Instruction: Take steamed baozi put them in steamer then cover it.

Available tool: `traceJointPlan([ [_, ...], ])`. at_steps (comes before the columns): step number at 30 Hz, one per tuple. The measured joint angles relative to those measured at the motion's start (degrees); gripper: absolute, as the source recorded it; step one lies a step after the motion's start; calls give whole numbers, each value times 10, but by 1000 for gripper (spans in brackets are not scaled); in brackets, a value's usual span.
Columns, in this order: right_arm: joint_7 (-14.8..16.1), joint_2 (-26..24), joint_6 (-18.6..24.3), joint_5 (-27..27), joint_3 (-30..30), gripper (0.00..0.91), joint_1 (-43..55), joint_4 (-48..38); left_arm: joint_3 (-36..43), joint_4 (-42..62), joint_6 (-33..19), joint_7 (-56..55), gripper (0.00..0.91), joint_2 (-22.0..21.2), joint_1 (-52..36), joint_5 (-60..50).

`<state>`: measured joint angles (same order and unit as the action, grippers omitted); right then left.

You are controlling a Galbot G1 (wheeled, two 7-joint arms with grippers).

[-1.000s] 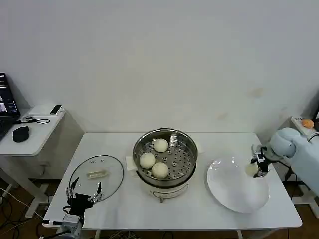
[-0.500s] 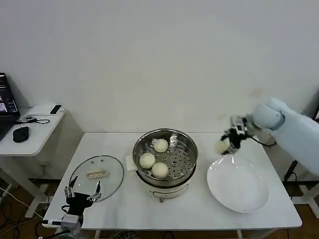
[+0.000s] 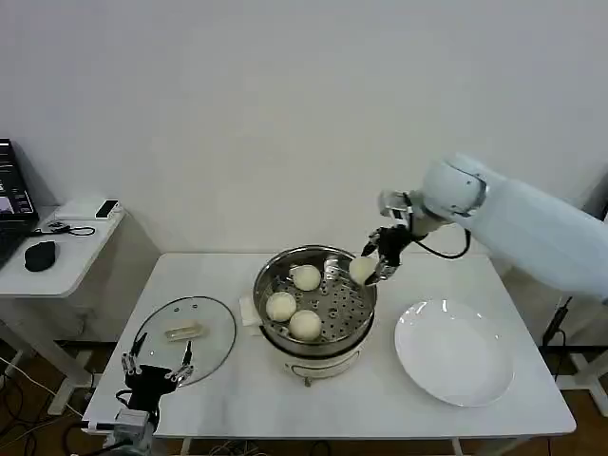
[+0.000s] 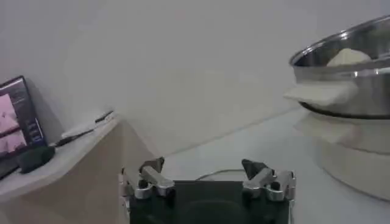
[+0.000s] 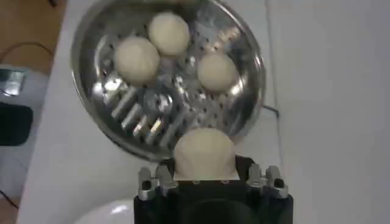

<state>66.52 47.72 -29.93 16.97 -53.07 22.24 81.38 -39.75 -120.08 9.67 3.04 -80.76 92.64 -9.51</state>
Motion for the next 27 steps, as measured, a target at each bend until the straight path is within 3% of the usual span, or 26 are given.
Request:
traceJointPlan([
  [13,-15,64,-15,14,-48,665,-13,-44,-3,-10,0,-1,907,-3,-2,3],
  [27,-21,110,-5,-19,-52,665,-35,-105,-3,7,0,0,907,0,-12,7],
])
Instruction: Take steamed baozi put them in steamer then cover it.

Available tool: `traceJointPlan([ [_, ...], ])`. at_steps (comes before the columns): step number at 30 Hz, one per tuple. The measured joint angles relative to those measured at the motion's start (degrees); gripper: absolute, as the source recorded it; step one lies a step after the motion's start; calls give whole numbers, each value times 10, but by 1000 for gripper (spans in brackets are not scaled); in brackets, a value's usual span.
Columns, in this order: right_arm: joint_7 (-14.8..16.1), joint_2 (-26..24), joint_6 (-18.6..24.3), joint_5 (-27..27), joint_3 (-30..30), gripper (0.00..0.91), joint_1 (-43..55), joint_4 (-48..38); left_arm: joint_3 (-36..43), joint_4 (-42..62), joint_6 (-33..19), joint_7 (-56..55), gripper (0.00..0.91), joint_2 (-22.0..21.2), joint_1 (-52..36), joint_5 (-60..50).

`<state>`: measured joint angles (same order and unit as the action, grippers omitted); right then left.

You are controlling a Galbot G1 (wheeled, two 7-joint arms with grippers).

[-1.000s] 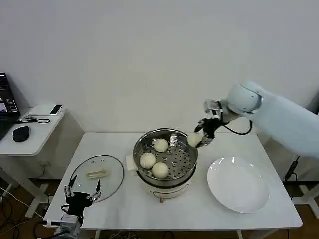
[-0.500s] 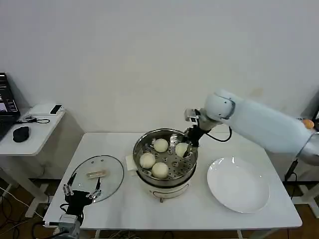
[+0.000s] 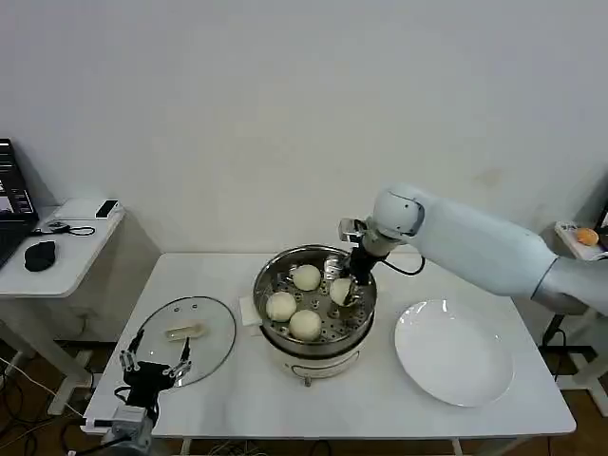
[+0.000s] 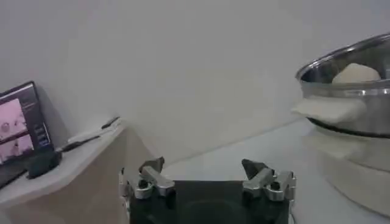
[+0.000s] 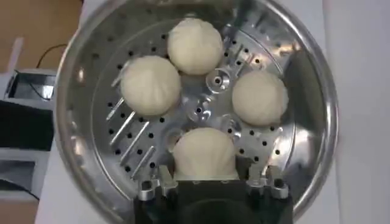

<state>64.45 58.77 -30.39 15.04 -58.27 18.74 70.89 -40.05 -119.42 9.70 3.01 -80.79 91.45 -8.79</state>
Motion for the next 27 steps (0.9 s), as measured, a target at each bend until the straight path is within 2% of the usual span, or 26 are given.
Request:
traceJointPlan([
  [19,3,20,0,-17,10,665,-14,-28,1,6,0,0,907,-2,1,0],
  [20,4,20,0,-16,10,685,-14,-27,1,6,0,0,907,-2,2,0],
  [21,4,20,-1,-17,10,907,-14,-27,1,6,0,-1,907,-1,2,0],
  [27,-2,21,-1,-19,9,907,-18,-27,0,5,0,-1,907,-1,4,0],
])
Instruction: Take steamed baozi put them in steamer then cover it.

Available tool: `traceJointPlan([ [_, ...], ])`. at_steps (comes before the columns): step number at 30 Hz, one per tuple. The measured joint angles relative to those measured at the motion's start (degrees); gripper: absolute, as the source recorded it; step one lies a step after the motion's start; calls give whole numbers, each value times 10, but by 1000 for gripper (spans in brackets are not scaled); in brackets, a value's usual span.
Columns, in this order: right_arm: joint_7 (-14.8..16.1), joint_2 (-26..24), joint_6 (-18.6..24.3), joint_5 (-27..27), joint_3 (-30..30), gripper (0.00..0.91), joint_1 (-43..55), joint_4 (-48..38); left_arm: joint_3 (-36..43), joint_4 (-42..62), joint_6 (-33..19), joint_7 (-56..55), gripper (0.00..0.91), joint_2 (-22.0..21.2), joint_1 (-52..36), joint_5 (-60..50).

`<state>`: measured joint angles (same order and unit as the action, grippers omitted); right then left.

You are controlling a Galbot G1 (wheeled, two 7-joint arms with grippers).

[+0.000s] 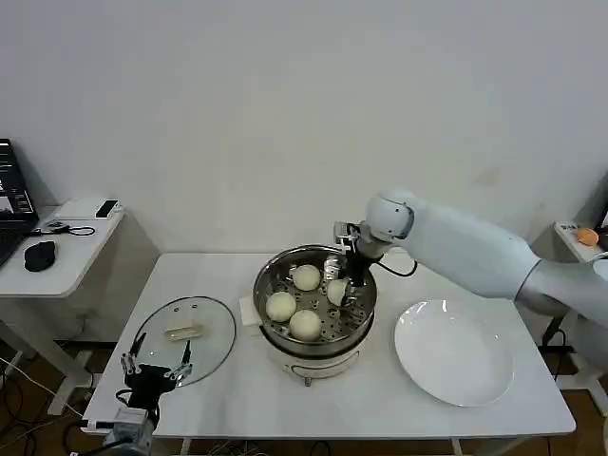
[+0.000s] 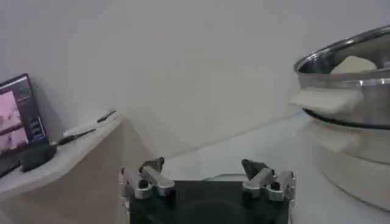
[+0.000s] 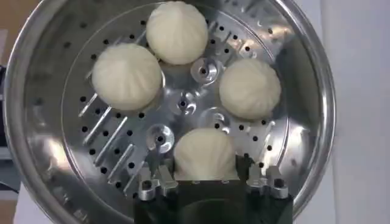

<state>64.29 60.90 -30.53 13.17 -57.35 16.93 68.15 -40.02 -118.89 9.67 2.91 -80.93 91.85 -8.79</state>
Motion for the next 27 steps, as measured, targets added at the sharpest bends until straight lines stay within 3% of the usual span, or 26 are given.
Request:
traceJointPlan([
  [10,-5,-6,-2,2,12,907,5,9,-1,-5,0,1,907,-3,0,0],
  [16,0,-34,0,7,42,907,5,37,-2,-8,-3,4,907,-5,-4,4],
  [22,-14,-78,10,23,135,907,-19,78,1,-9,-12,3,907,-6,-13,18],
  [27,-47,-114,36,42,236,907,-55,112,6,-15,-22,-5,907,-6,-17,39],
])
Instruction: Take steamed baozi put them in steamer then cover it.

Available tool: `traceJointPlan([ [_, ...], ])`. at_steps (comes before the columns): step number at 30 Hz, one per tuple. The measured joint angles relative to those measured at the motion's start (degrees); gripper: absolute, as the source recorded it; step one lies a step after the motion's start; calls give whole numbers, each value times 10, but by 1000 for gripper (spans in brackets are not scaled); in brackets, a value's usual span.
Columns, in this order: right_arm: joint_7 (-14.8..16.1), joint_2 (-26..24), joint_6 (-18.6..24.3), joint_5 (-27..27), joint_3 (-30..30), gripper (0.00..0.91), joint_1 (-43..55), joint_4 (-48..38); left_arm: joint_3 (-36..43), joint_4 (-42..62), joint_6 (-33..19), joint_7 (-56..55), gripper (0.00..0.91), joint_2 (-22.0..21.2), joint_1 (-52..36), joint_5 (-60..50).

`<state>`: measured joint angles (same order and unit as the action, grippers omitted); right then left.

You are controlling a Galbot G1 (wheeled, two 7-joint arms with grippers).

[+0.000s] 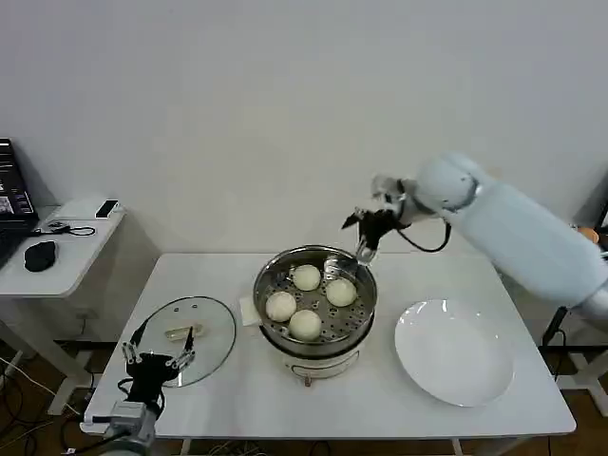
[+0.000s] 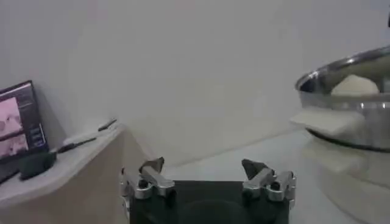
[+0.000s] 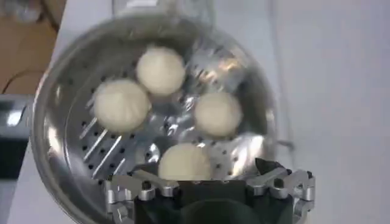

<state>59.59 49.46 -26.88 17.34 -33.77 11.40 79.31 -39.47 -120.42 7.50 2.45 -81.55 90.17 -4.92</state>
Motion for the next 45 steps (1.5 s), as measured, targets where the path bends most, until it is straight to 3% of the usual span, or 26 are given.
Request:
traceJointPlan([
  [9,-125,-58,42,59,193,907,-105,67,-5,4,-19,-12,907,0,-9,43],
  [14,-220,-87,70,96,295,907,-188,111,-2,6,-23,-17,907,-2,-15,68],
  [19,-314,-93,100,122,396,907,-292,157,6,3,-26,-19,907,-3,-12,78],
  [24,-378,-73,131,128,499,907,-421,201,6,-2,-28,-22,907,-1,-9,77],
  [33,-448,6,194,126,663,907,-649,268,6,-2,-24,-27,907,3,-8,72],
  [45,-503,143,280,129,751,907,-874,294,-1,0,-14,-42,907,5,-2,46],
])
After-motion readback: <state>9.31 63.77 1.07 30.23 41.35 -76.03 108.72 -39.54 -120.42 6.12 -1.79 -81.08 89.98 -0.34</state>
